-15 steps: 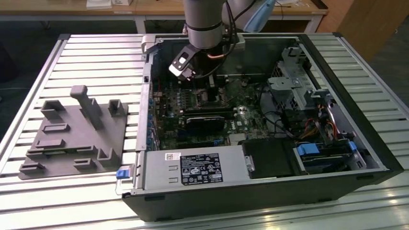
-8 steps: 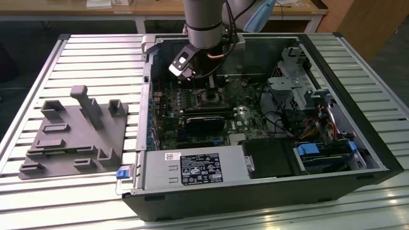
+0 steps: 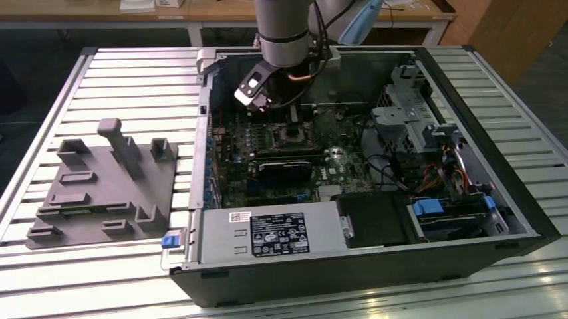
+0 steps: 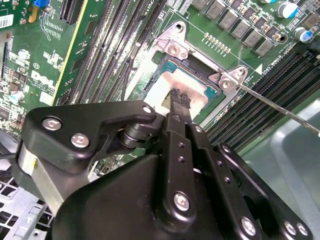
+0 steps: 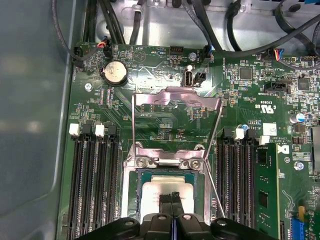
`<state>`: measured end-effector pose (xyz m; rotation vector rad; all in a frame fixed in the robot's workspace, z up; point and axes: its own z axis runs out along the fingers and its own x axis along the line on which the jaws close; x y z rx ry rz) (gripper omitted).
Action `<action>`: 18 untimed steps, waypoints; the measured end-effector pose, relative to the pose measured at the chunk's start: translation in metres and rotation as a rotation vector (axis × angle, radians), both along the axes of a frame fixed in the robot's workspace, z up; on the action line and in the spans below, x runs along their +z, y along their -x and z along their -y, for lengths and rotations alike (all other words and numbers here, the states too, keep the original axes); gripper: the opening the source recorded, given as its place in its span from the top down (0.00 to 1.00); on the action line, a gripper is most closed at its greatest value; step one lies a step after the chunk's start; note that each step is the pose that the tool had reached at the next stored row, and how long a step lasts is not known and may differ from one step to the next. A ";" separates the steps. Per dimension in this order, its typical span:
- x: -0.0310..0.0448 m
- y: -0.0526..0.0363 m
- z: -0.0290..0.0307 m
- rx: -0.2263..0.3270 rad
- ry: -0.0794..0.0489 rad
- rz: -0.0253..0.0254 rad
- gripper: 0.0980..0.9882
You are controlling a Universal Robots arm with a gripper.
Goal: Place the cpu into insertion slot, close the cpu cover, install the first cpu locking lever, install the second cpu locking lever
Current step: 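Place the cpu into insertion slot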
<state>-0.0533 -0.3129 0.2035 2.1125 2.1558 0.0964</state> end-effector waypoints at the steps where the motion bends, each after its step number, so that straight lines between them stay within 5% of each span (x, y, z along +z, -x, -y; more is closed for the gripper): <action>1: 0.0001 -0.0004 0.0000 0.000 0.000 -0.0095 0.99; 4: -0.0001 -0.0039 0.0000 0.000 0.000 -0.0577 0.99; 18: -0.0009 -0.0092 0.0000 -0.064 -0.002 -0.0599 0.99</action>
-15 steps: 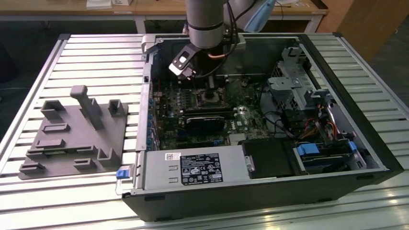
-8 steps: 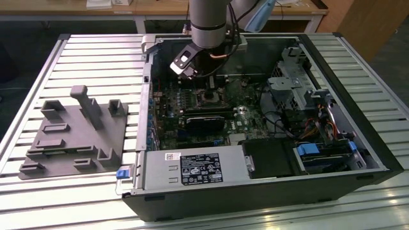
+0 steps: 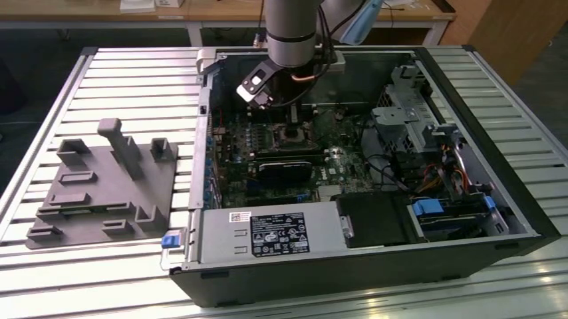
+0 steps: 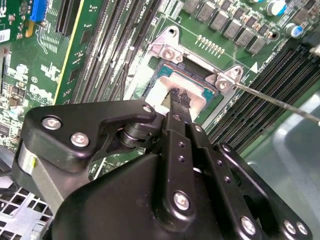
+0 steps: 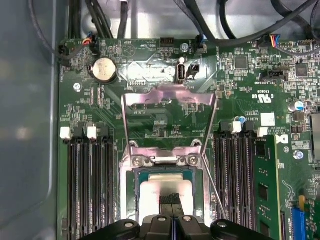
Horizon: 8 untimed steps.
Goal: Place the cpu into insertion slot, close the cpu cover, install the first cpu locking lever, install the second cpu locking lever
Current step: 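Place the cpu into insertion slot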
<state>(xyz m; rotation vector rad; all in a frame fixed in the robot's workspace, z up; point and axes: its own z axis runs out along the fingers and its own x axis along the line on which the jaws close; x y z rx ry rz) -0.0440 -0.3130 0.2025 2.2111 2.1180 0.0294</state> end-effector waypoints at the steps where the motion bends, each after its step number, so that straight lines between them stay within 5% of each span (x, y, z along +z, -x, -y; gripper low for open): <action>1: -0.0001 -0.0002 0.0000 -0.001 0.000 0.0000 0.99; 8: -0.0025 -0.0003 0.0000 -0.001 0.000 -0.0003 0.99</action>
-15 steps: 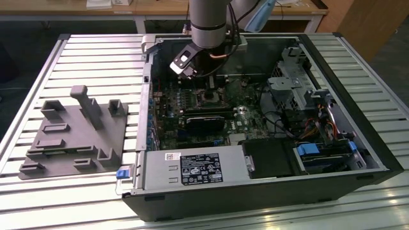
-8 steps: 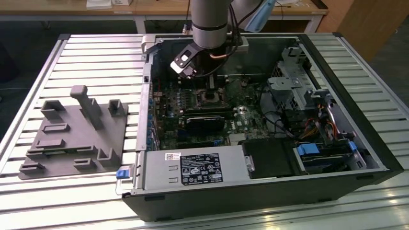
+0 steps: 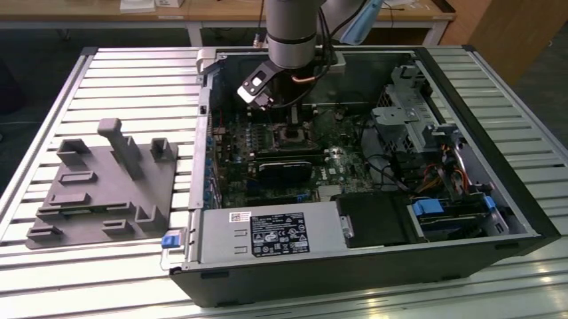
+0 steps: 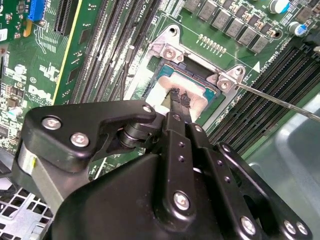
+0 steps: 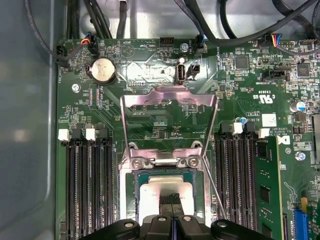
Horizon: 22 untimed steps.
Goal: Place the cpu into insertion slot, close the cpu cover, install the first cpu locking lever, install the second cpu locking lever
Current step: 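Place the cpu into insertion slot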
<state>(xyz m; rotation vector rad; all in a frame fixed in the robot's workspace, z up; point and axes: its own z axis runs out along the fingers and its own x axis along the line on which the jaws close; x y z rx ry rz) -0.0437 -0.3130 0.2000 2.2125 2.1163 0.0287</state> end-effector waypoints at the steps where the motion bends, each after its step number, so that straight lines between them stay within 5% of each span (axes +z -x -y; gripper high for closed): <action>1: 0.0000 0.0000 0.0000 0.000 0.000 0.0000 0.99; 15: -0.0004 -0.0001 -0.0002 0.000 -0.001 0.0008 0.99; 22: 0.0079 0.0000 -0.0001 0.000 0.000 0.0002 0.99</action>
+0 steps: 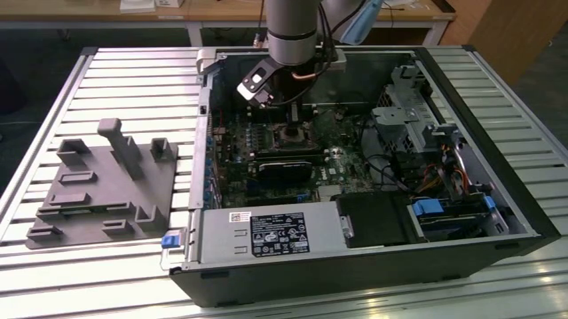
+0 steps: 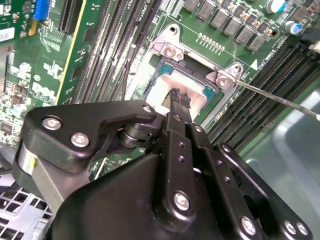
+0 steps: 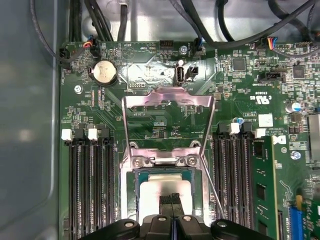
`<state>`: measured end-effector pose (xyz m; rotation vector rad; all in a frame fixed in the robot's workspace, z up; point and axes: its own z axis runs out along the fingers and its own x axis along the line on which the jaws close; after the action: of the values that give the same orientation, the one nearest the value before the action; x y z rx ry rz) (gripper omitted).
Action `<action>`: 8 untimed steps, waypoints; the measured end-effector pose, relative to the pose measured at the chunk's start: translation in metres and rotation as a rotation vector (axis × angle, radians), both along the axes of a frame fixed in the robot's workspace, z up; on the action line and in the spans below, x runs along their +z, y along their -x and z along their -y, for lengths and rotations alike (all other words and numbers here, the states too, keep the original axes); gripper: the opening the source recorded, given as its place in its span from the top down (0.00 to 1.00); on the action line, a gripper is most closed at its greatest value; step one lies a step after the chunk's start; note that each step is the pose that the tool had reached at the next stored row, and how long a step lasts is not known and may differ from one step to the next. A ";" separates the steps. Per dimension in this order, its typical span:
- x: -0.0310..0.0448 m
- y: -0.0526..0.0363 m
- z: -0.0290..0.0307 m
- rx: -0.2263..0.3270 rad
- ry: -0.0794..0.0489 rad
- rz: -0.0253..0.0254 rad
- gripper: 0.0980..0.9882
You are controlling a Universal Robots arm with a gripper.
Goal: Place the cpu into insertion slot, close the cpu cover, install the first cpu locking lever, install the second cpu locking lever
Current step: 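Place the cpu into insertion slot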
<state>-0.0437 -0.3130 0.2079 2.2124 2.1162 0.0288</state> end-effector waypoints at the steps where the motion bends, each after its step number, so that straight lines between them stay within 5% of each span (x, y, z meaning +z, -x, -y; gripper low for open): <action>1: 0.0021 0.0000 0.0000 0.000 0.000 0.0001 0.99; 8: 0.0192 0.0000 0.0000 0.000 0.000 0.0000 0.99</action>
<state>-0.0437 -0.3130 0.2271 2.2124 2.1162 0.0290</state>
